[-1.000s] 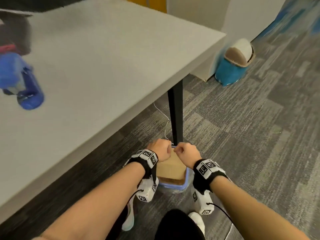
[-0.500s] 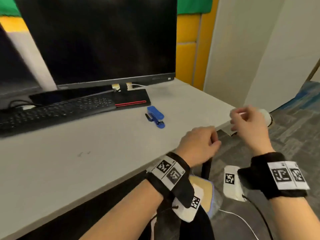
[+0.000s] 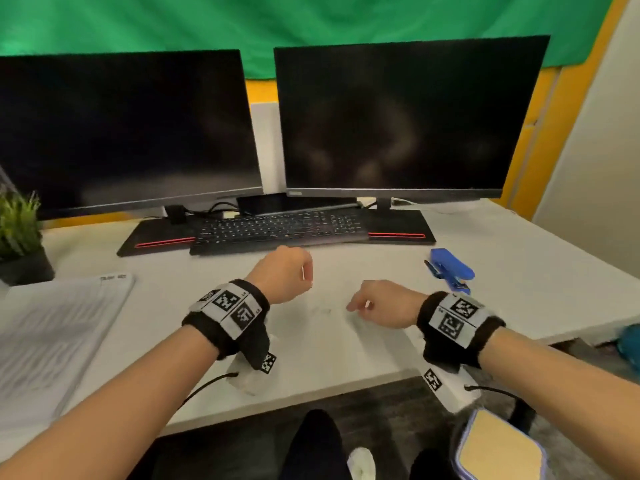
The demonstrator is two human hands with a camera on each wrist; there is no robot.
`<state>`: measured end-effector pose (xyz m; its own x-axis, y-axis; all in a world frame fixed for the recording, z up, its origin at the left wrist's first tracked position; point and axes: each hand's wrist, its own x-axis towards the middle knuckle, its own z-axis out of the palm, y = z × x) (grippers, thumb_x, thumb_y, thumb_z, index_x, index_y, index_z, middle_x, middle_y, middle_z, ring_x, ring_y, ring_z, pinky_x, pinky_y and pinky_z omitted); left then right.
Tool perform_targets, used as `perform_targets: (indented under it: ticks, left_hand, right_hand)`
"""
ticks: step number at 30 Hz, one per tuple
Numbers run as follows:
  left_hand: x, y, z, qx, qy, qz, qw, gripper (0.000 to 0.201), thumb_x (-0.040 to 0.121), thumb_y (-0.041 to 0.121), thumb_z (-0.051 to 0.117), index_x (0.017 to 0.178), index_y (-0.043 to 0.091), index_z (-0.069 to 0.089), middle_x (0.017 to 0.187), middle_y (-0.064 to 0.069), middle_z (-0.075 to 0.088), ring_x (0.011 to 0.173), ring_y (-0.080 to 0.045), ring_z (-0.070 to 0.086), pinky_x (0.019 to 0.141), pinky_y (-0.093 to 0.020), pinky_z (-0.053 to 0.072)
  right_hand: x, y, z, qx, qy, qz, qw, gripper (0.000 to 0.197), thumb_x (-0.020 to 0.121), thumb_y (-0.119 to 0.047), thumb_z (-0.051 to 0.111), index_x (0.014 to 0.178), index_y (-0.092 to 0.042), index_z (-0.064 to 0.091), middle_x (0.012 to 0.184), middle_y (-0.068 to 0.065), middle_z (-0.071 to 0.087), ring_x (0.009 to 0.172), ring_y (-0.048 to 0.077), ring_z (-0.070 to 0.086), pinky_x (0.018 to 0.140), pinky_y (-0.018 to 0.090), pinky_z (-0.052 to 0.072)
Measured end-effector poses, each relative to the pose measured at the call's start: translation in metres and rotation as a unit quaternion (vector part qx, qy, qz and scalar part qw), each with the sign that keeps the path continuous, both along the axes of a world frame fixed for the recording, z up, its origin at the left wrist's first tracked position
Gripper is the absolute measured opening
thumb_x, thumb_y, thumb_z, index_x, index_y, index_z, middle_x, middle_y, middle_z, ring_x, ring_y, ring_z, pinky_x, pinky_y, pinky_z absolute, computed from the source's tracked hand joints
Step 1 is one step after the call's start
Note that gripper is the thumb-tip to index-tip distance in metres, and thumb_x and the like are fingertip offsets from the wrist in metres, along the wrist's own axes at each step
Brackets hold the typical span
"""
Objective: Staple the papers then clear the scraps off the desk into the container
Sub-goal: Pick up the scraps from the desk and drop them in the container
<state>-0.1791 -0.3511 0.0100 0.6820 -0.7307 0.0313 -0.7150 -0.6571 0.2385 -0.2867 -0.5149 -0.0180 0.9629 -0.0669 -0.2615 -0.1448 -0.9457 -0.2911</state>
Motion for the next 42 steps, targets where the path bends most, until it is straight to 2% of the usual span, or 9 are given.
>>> perform_targets:
  ticks: [5, 8, 12, 17, 20, 27, 32, 36, 42]
  left_hand:
    - [0.016, 0.014, -0.032, 0.056, 0.043, 0.008, 0.997, 0.013, 0.085, 0.015, 0.059, 0.095, 0.015, 0.067, 0.097, -0.002, 0.063, 0.087, -0.019, 0.057, 0.076, -0.026, 0.046]
    - [0.019, 0.006, -0.043, 0.069, 0.057, -0.006, 0.996, 0.014, 0.081, 0.015, 0.063, 0.095, 0.016, 0.067, 0.107, -0.004, 0.066, 0.096, -0.023, 0.061, 0.077, -0.027, 0.046]
    - [0.022, -0.011, -0.049, 0.083, 0.072, -0.014, 0.994, 0.023, 0.076, 0.016, 0.072, 0.098, 0.015, 0.066, 0.108, -0.005, 0.065, 0.101, -0.025, 0.061, 0.083, -0.032, 0.050]
    - [0.030, -0.022, -0.053, 0.074, 0.088, -0.011, 0.993, 0.027, 0.073, 0.015, 0.074, 0.099, 0.016, 0.067, 0.108, -0.005, 0.066, 0.101, -0.025, 0.062, 0.080, -0.029, 0.048]
    - [0.032, -0.023, -0.053, 0.052, 0.095, -0.018, 0.994, 0.020, 0.075, 0.015, 0.072, 0.095, 0.014, 0.070, 0.103, -0.006, 0.070, 0.091, -0.022, 0.061, 0.073, -0.024, 0.043]
    - [0.045, -0.006, -0.048, 0.019, 0.100, -0.016, 0.995, 0.014, 0.080, 0.016, 0.069, 0.094, 0.015, 0.069, 0.084, 0.005, 0.061, 0.082, -0.013, 0.054, 0.073, -0.024, 0.038]
    - [0.050, 0.005, -0.046, 0.025, 0.094, -0.013, 0.995, 0.013, 0.081, 0.019, 0.069, 0.094, 0.018, 0.069, 0.086, 0.006, 0.060, 0.084, -0.014, 0.055, 0.074, -0.025, 0.039]
    - [0.049, 0.005, -0.046, 0.015, 0.093, -0.016, 0.995, 0.012, 0.084, 0.019, 0.065, 0.095, 0.019, 0.069, 0.088, 0.006, 0.058, 0.084, -0.014, 0.053, 0.074, -0.025, 0.038]
    - [0.046, 0.004, -0.047, 0.020, 0.094, -0.019, 0.995, 0.012, 0.085, 0.019, 0.063, 0.096, 0.019, 0.069, 0.091, 0.005, 0.058, 0.086, -0.015, 0.053, 0.076, -0.026, 0.039]
  right_hand:
    - [0.020, 0.027, -0.027, -0.107, 0.008, 0.022, 0.994, 0.032, 0.093, -0.008, 0.039, 0.118, -0.005, 0.060, 0.120, 0.014, 0.047, 0.107, 0.034, 0.052, 0.079, 0.037, 0.042]
    - [0.031, 0.029, -0.029, -0.084, -0.037, 0.001, 0.996, 0.033, 0.092, -0.010, 0.044, 0.119, -0.011, 0.062, 0.123, 0.011, 0.052, 0.111, 0.032, 0.053, 0.087, 0.036, 0.043]
    - [0.044, 0.021, -0.023, -0.039, -0.053, -0.022, 0.998, 0.031, 0.087, -0.015, 0.053, 0.116, -0.019, 0.062, 0.118, 0.006, 0.060, 0.107, 0.026, 0.056, 0.083, 0.030, 0.042]
    - [0.050, 0.022, -0.021, -0.043, -0.054, 0.012, 0.998, 0.026, 0.082, -0.026, 0.064, 0.107, -0.027, 0.070, 0.103, 0.000, 0.063, 0.100, 0.021, 0.058, 0.083, 0.031, 0.046]
    - [0.052, 0.024, -0.022, -0.044, -0.069, 0.025, 0.996, 0.021, 0.080, -0.028, 0.064, 0.100, -0.029, 0.072, 0.093, -0.004, 0.062, 0.099, 0.021, 0.059, 0.084, 0.032, 0.047]
    - [0.056, 0.024, -0.026, -0.033, -0.086, 0.031, 0.995, 0.017, 0.082, -0.024, 0.064, 0.095, -0.024, 0.075, 0.102, -0.003, 0.070, 0.100, 0.020, 0.061, 0.083, 0.028, 0.045]
    - [0.056, 0.025, -0.022, -0.033, -0.084, 0.042, 0.995, 0.018, 0.082, -0.019, 0.063, 0.094, -0.020, 0.075, 0.103, -0.002, 0.071, 0.100, 0.019, 0.060, 0.085, 0.029, 0.048]
    - [0.058, 0.028, -0.025, -0.052, -0.086, 0.060, 0.993, 0.019, 0.083, -0.015, 0.055, 0.091, -0.016, 0.072, 0.103, 0.001, 0.068, 0.100, 0.024, 0.059, 0.074, 0.026, 0.038]
    - [0.053, 0.035, -0.029, -0.110, -0.053, 0.079, 0.989, 0.024, 0.090, -0.013, 0.043, 0.106, -0.007, 0.059, 0.118, 0.013, 0.056, 0.108, 0.033, 0.053, 0.078, 0.033, 0.036]
